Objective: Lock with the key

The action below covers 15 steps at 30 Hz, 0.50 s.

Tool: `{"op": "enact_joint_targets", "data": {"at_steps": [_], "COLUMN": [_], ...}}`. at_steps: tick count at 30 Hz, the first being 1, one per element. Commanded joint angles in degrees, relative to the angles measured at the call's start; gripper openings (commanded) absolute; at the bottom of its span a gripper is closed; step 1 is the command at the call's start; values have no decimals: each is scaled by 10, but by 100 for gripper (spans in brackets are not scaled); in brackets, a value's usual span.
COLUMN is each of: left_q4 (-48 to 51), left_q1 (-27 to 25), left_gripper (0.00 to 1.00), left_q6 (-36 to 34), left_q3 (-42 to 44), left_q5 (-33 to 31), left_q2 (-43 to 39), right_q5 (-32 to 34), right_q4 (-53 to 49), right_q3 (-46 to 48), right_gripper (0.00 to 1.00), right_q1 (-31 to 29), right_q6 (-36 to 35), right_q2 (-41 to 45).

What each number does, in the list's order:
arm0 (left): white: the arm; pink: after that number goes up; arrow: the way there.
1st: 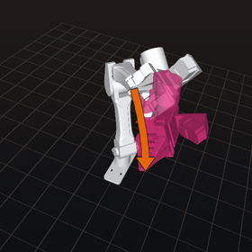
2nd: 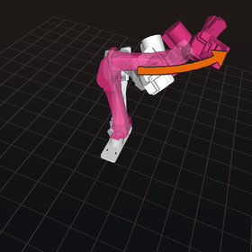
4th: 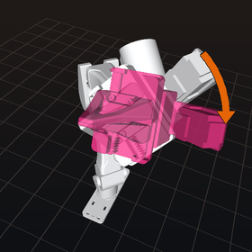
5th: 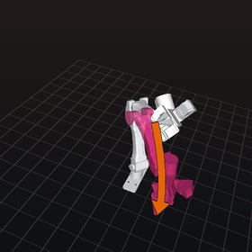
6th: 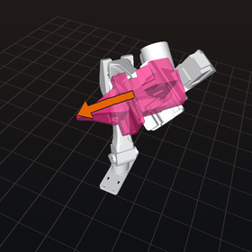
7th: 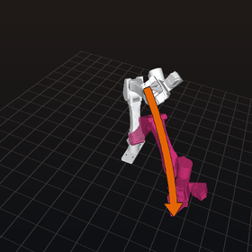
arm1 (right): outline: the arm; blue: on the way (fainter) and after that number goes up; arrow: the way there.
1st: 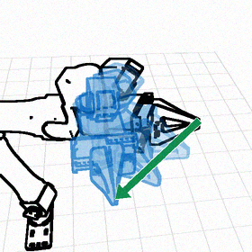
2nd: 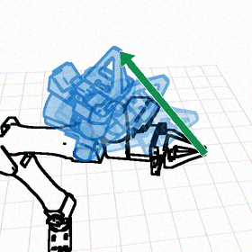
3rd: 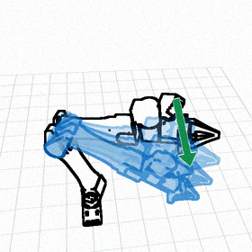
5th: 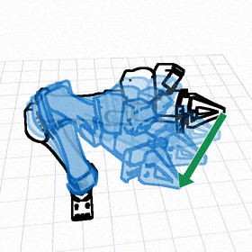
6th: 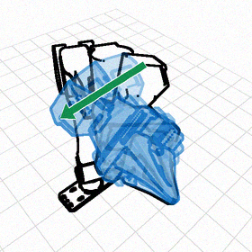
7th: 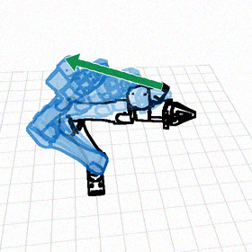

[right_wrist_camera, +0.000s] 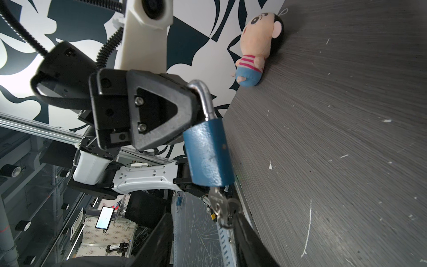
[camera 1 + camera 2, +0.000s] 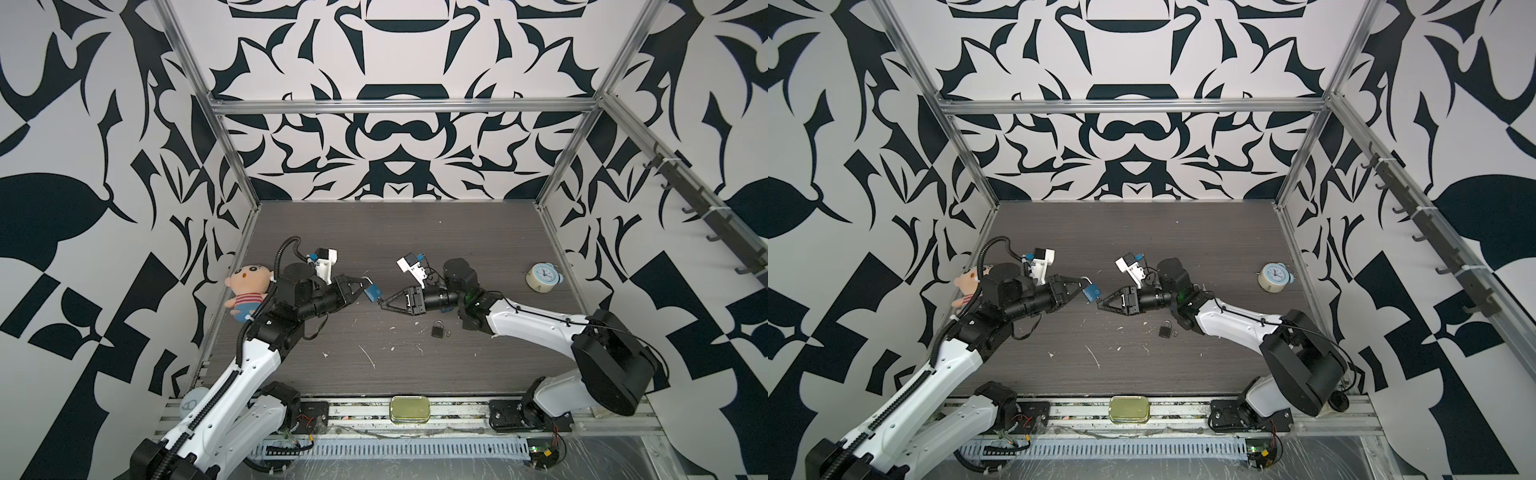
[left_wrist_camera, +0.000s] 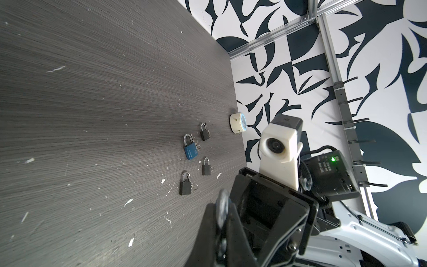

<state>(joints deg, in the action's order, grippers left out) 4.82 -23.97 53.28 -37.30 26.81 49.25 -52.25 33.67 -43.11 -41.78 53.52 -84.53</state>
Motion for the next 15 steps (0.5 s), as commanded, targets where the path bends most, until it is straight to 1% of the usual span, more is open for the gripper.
{"op": "enact_joint_targets", "data": {"at_steps": [1,6,11,14,15], "left_q4": [-31,-31,-32,-33,-35], "left_q1": [0,0,0,0,0], "left_gripper": [0,0,0,0,0], "left_q6": [13,17,21,22,23], "left_q3": [-22,-20,-21,-19,-18], "left_q5": [10,14,17,15,15], "left_q2": [-2,-4,-6,-8,-8], "right_q5": [-4,15,16,13,13], "right_q4": [14,-13,-12,-11,-10], "right_q3": [-28,-41,-56,-63,-64], "right_gripper": [46,46,46,43,40], "right_q1": [-4,-3,-3,-3,-3], "right_q6": [-20,-46,-48,-47,-47], "right_q2": [1,2,-8,-12,-13]}}
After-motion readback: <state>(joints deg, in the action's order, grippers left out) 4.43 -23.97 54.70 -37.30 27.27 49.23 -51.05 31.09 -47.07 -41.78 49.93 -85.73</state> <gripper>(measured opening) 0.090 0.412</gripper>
